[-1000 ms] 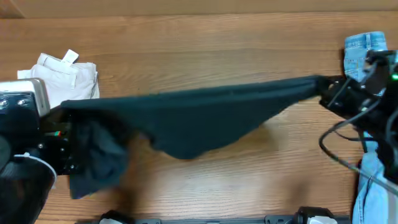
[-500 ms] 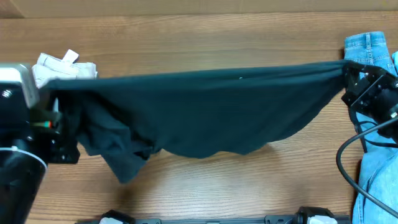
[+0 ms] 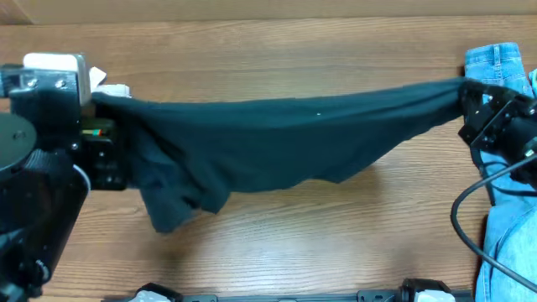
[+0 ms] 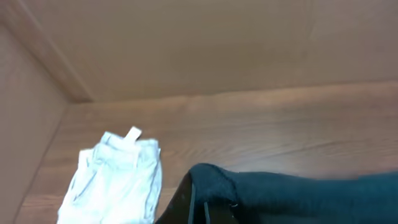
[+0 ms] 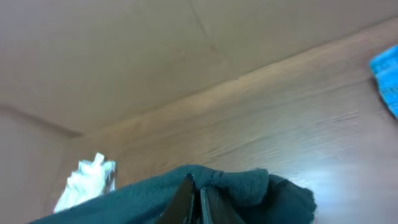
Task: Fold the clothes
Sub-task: 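Lift the t-shirt with both grippers and stretch it taut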
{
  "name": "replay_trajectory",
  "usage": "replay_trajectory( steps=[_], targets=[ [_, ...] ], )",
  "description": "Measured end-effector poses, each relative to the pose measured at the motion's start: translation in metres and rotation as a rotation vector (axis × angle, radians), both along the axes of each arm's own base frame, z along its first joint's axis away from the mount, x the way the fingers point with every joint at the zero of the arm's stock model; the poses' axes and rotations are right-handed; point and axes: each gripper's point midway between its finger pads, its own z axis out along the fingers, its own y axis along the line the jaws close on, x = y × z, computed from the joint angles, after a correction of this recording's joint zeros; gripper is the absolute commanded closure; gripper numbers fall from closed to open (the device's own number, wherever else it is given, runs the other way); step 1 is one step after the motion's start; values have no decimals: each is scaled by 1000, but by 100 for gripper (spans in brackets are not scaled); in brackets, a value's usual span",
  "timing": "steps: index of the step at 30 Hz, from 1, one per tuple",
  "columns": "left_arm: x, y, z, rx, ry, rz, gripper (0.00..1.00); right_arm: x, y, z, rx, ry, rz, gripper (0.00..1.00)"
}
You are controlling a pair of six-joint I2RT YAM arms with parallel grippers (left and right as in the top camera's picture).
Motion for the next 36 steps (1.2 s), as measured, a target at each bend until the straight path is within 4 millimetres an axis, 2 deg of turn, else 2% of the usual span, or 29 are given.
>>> replay_trajectory(
  steps=[1,3,7,9,11,13,14,15,16,17,18,20,22,25,29,31,33,36],
  targets=[
    [-6,2,0,1,0,-1,96,-3,1,-1,-9,3,12,96],
    [-21,5,13,-27,-55,-17,96,-11,4,11,-27,-47,33,96],
    [-56,22,39,-71,-193,0,96,-32,7,58,-32,-242,29,96],
    [-60,27,46,-71,-230,15,96,-35,7,68,-11,-280,19,96],
    [-41,20,55,-56,-254,8,96,-10,7,76,15,-306,21,96],
    [-2,4,56,-15,-237,-10,96,37,7,69,39,-279,40,96],
    [20,-5,51,11,-212,-16,96,67,9,52,58,-221,62,96],
    [39,-12,43,37,-183,-24,96,83,11,36,73,-167,78,96],
    [60,-20,28,72,-122,-36,96,103,13,8,93,-76,95,96],
    [76,-27,6,109,-44,-46,96,112,15,-16,107,1,105,96],
    [84,-31,-8,131,11,-54,96,113,16,-26,108,37,114,96],
    [84,-32,-24,153,75,-66,96,100,17,-26,97,47,123,96],
    [67,-26,-20,149,67,-65,96,72,19,-6,77,-9,130,96],
    [11,-4,4,109,-22,-55,96,12,23,39,44,-166,136,96],
    [-59,24,33,45,-178,-43,96,-45,22,78,7,-332,109,96],
    [-90,36,42,15,-248,-38,96,-60,22,87,3,-375,101,96],
    [-101,40,45,2,-276,-35,96,-64,23,90,4,-388,101,96],
    [-96,39,45,5,-273,-31,96,-59,22,88,5,-374,97,96]
  ],
)
